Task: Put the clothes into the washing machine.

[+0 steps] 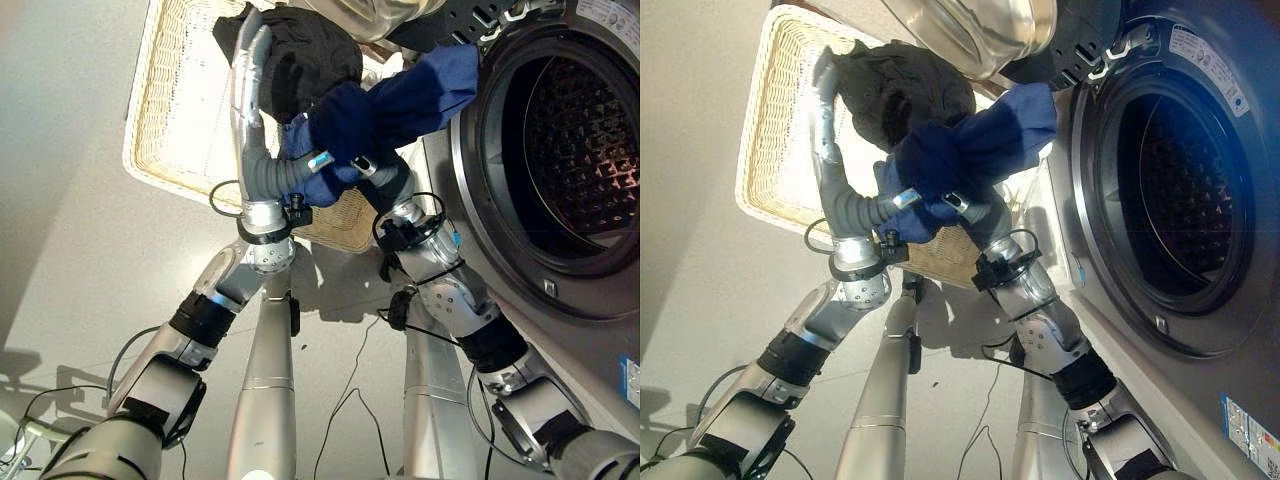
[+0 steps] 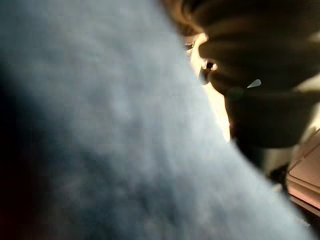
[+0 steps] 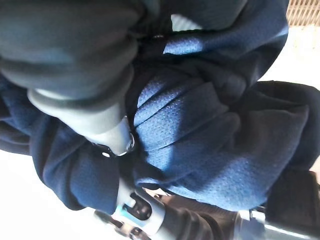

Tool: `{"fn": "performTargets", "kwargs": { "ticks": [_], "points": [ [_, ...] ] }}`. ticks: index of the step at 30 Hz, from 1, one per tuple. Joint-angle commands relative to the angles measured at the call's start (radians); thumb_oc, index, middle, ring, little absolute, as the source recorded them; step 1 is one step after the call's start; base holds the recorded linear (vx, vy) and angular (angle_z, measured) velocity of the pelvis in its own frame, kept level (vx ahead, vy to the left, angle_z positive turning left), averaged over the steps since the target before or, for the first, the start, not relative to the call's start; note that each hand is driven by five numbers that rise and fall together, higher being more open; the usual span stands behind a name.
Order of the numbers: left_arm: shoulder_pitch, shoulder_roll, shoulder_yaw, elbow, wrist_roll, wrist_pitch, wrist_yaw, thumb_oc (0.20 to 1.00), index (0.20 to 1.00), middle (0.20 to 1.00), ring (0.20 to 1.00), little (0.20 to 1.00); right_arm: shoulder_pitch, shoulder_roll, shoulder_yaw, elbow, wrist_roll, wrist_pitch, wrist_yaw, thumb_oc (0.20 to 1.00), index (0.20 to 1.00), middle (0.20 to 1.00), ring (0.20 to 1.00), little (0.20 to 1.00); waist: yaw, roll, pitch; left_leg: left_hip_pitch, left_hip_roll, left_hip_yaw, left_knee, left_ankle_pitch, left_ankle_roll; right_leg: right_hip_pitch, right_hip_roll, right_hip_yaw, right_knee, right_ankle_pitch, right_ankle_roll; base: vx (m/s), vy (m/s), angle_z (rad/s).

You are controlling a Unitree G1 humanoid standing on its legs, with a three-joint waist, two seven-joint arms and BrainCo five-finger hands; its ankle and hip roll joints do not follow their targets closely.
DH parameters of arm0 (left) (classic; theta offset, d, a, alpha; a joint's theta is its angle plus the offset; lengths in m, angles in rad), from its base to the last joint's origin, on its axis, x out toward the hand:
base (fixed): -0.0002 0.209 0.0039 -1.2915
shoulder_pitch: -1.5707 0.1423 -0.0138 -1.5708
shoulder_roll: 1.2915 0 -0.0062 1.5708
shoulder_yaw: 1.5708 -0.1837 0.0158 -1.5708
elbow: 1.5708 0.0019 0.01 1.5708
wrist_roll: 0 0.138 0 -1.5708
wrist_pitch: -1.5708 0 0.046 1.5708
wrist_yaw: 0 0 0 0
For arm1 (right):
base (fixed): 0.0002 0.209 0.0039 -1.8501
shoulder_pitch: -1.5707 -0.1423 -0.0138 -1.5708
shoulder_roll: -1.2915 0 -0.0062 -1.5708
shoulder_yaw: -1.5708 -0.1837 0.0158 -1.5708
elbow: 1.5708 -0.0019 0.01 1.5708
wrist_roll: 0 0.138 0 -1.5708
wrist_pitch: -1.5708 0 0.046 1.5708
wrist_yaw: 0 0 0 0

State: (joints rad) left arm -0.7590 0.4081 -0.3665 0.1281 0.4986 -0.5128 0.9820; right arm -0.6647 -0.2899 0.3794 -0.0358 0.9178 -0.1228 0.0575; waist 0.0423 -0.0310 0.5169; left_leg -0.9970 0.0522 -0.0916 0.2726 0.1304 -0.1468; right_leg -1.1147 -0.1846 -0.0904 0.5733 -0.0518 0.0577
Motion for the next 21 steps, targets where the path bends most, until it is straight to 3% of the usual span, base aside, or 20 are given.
{"fn": "performTargets", "kwargs": {
  "ticks": [1, 11, 16, 21],
  "points": [
    [-0.051, -0.019, 0.054, -0.045, 0.026, -0.016, -0.003, 1.0, 1.0, 1.0, 1.0, 1.0, -0.002, 0.021, -0.009, -0.122, 0.035, -0.089, -0.007, 0.2, 0.2, 0.2, 0.2, 0.2, -0.008, 0.023, 0.003, -0.032, -0.074, 0.003, 0.08, -0.035, 0.077, 0.032, 0.03, -0.057, -0.138, 0.165, 0.075, 0.0, 0.0, 0.0],
    [-0.061, 0.039, 0.051, 0.076, -0.019, 0.043, -0.033, 1.0, 1.0, 1.0, 1.0, 1.0, 0.03, -0.03, -0.165, -0.04, 0.022, -0.272, -0.133, 0.2, 0.2, 0.2, 0.2, 0.2, -0.028, 0.018, 0.003, -0.046, -0.065, 0.012, 0.1, -0.044, 0.072, 0.017, 0.035, -0.044, -0.117, 0.163, 0.08, 0.0, 0.006, 0.0],
    [-0.075, 0.064, 0.049, 0.199, -0.087, 0.058, 0.004, 1.0, 1.0, 1.0, 1.0, 1.0, 0.027, -0.064, -0.231, 0.04, 0.045, -0.303, -0.187, 0.2, 0.2, 0.2, 0.2, 0.2, -0.04, 0.015, 0.003, -0.046, -0.056, 0.02, 0.105, -0.048, 0.068, 0.014, 0.039, -0.036, -0.113, 0.163, 0.082, 0.0, 0.024, -0.03],
    [-0.091, 0.084, 0.054, 0.334, -0.182, 0.019, 0.042, 1.0, 1.0, 1.0, 1.0, 1.0, 0.003, -0.118, -0.276, 0.205, 0.128, -0.293, -0.207, 0.2, 0.2, 0.2, 0.2, 0.2, -0.042, 0.019, 0.003, -0.046, -0.048, 0.025, 0.105, -0.049, 0.061, 0.013, 0.04, -0.033, -0.117, 0.164, 0.082, 0.0, 0.014, -0.04]
  ]
}}
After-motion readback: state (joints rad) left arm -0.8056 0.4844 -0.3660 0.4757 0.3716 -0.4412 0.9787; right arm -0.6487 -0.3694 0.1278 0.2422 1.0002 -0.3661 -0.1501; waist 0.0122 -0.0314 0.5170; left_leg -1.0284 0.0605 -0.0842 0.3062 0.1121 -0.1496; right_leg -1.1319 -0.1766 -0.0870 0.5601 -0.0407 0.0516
